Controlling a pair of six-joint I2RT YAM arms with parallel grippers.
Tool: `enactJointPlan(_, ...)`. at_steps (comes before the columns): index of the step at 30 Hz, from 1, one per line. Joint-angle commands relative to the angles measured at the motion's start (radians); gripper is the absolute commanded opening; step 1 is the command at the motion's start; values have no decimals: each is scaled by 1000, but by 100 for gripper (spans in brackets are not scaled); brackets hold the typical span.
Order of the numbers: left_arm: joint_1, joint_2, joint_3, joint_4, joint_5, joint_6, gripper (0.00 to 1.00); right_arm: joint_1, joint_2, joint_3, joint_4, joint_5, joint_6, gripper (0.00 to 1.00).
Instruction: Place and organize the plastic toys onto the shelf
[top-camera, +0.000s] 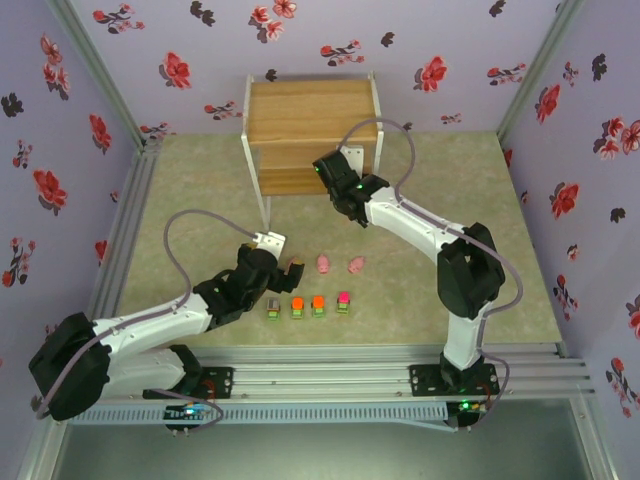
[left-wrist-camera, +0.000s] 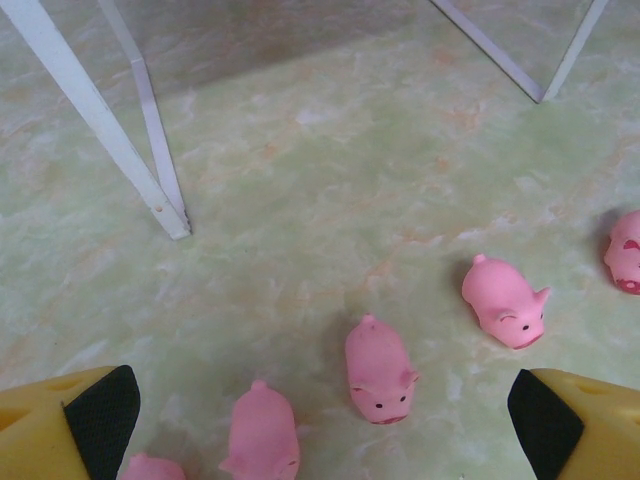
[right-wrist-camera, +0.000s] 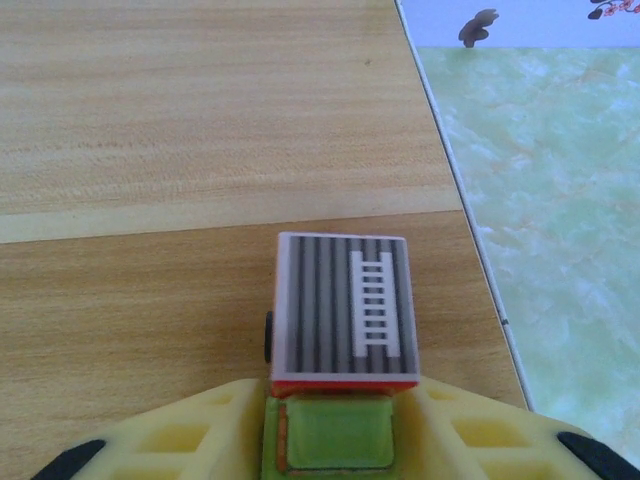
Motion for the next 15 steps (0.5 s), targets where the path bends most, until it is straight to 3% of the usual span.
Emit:
enactJointPlan(1,7,7,29,15,11,-15,99,-15,25,34,3,20,-14,19)
enactJointPlan(9,9,6,31,15,12,-14,99,-15,6,39,-3,12,-8,28)
enactJointPlan(15,9,4,32,15,12,-14,99,-6,-25,36,-6,3,-4,29)
